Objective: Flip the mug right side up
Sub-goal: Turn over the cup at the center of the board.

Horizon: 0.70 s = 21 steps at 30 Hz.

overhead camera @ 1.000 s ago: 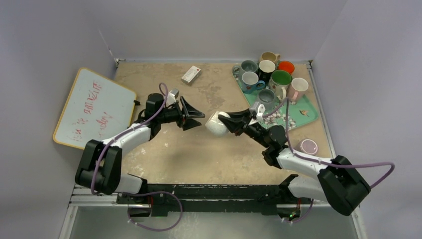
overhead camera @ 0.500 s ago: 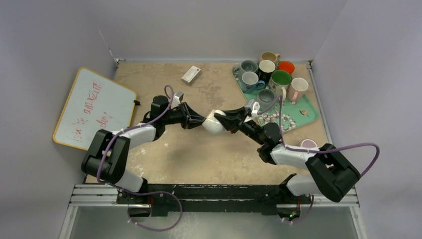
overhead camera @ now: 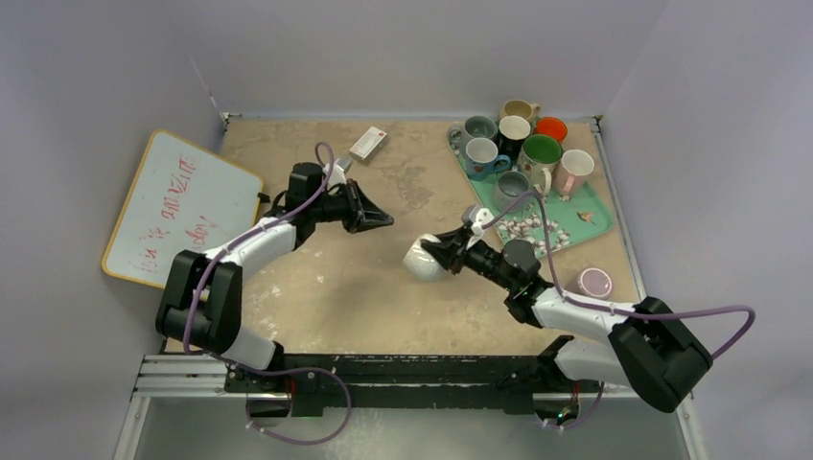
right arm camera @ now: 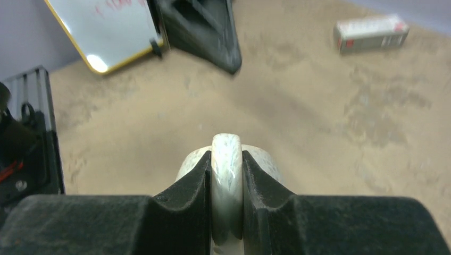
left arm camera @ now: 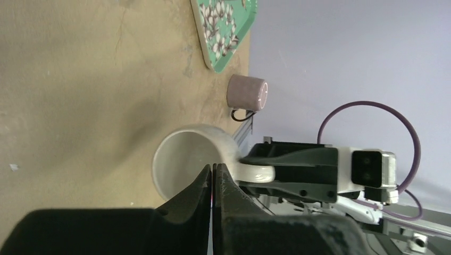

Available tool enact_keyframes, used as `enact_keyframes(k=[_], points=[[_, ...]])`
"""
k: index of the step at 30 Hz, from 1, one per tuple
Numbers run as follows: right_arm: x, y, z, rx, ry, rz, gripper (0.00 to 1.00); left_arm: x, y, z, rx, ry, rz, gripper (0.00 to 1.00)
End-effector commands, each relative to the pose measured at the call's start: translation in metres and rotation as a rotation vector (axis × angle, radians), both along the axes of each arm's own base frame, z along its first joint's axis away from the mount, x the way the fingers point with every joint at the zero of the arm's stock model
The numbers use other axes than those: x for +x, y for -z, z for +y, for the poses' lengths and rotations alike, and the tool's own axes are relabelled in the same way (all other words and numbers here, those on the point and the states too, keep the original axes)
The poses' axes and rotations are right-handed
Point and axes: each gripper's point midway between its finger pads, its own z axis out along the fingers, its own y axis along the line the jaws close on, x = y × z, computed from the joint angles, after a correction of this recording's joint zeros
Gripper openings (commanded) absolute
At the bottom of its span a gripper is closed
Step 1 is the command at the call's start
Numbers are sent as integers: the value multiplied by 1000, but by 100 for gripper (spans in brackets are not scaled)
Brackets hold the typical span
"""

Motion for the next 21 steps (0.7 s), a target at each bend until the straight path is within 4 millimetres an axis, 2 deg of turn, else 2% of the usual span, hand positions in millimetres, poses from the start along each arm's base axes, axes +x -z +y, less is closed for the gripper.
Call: enact_keyframes(k=[1,4,8,13,17,21], points=[[-3,18,-6,-68,13,40,3,12,-12,7,96,13,-137,0],[-8,29,-11,-90,18,55,0,13,2,10,141,8,-108,0],[-11,18,-13,-43,19,21,0,12,5,12,158,12,-124,0],[2,-17,-12,-7,60,-55,0,-1,-11,14,170,80,-203,23],[14,-28,-6,44,80,-86,0,-9,-15,20,194,55,-213,32],[24,-41,9,145,52,-119,0,-17,-9,23,202,67,-209,44]])
